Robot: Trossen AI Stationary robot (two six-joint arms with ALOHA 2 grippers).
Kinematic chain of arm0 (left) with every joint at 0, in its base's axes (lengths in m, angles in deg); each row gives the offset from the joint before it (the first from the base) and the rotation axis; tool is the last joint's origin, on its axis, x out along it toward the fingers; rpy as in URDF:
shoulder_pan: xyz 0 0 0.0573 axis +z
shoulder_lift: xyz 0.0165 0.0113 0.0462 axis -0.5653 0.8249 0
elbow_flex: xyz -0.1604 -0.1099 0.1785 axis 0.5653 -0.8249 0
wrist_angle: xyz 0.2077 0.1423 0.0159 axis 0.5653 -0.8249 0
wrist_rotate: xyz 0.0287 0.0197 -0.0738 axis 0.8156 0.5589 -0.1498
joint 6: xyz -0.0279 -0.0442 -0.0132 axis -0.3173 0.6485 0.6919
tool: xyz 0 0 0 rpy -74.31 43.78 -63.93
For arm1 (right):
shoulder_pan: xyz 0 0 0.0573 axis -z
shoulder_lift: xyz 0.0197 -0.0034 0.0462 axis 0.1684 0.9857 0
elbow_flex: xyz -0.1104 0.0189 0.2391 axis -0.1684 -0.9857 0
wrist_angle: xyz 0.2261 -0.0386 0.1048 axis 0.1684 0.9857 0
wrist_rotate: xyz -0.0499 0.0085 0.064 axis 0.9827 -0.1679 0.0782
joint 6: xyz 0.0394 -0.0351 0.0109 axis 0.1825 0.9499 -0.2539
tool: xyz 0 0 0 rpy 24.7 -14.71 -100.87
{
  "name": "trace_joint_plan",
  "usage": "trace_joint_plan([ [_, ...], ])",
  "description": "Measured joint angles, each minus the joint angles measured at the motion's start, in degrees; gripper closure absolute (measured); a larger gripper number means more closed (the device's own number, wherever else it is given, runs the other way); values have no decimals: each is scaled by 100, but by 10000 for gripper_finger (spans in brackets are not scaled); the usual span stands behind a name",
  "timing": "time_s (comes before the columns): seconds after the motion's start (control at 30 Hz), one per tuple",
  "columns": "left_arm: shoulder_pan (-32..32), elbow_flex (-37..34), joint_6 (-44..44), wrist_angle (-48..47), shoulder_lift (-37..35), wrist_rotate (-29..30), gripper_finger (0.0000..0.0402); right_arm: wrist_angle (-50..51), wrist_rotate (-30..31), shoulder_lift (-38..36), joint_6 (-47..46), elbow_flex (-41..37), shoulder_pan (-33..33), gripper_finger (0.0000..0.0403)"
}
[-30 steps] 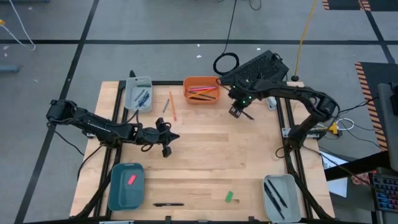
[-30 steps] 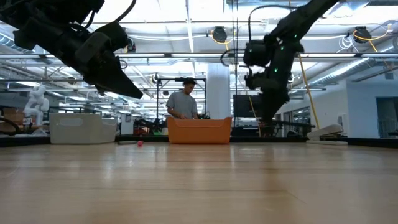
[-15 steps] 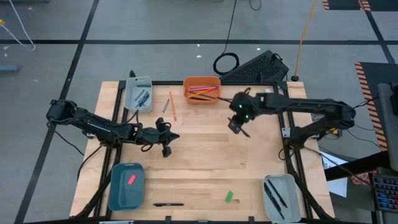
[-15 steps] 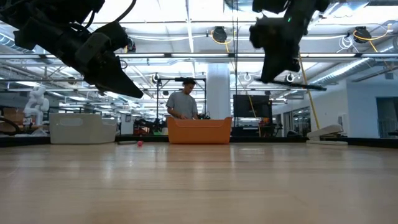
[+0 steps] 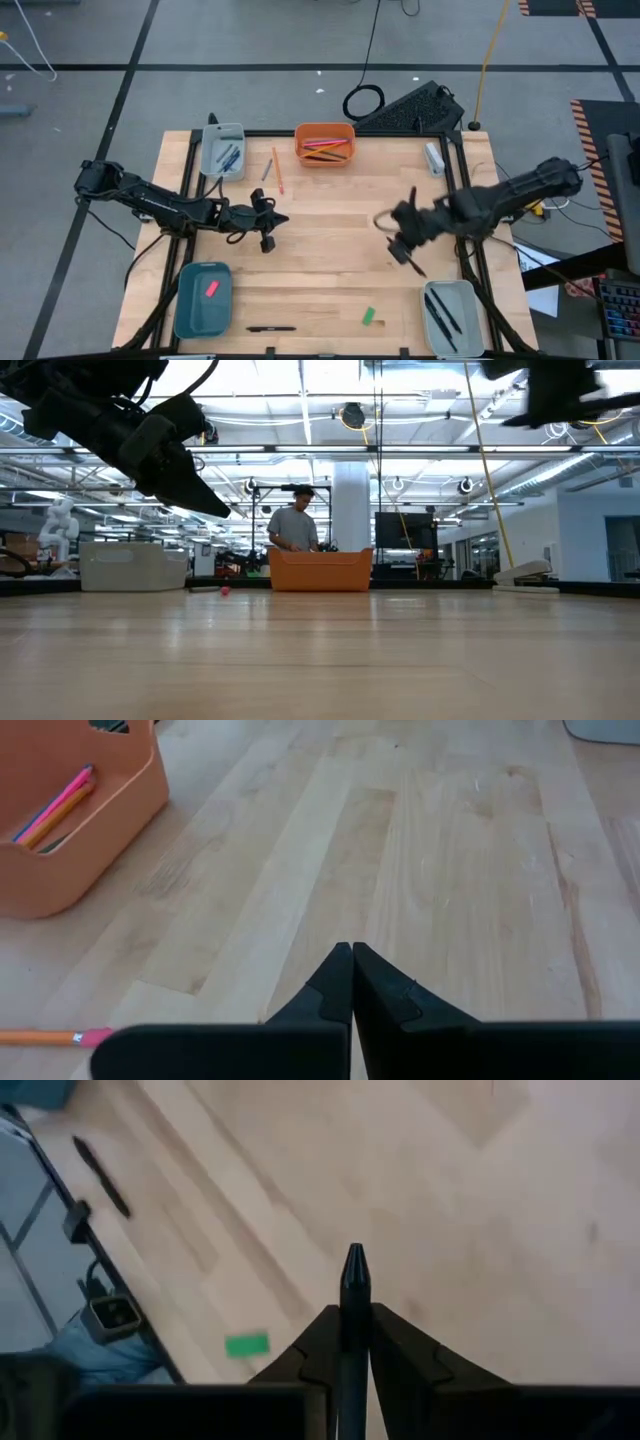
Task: Sort crayons/erasers/pens/pencils in bins
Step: Put the black pen into the bottom gray bin
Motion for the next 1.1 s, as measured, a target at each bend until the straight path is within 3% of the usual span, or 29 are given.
trace_joint_plan([
  [0.23,0,0,-51,0,0,0,391,16,681,61,-2207,-226,-1933,362],
  [0.43,1,0,-52,130,0,0,397,-1052,1272,65,-3925,-1165,-3329,362],
  [0.63,-1,0,-52,192,0,0,396,-2069,1550,68,-4106,-1821,-4059,362],
  [0.87,-1,0,-75,293,0,0,391,-2034,1561,66,-4404,-1864,-4605,362],
  [1.1,1,0,-548,855,0,0,396,-1340,1549,66,-5031,-1867,-5006,362],
])
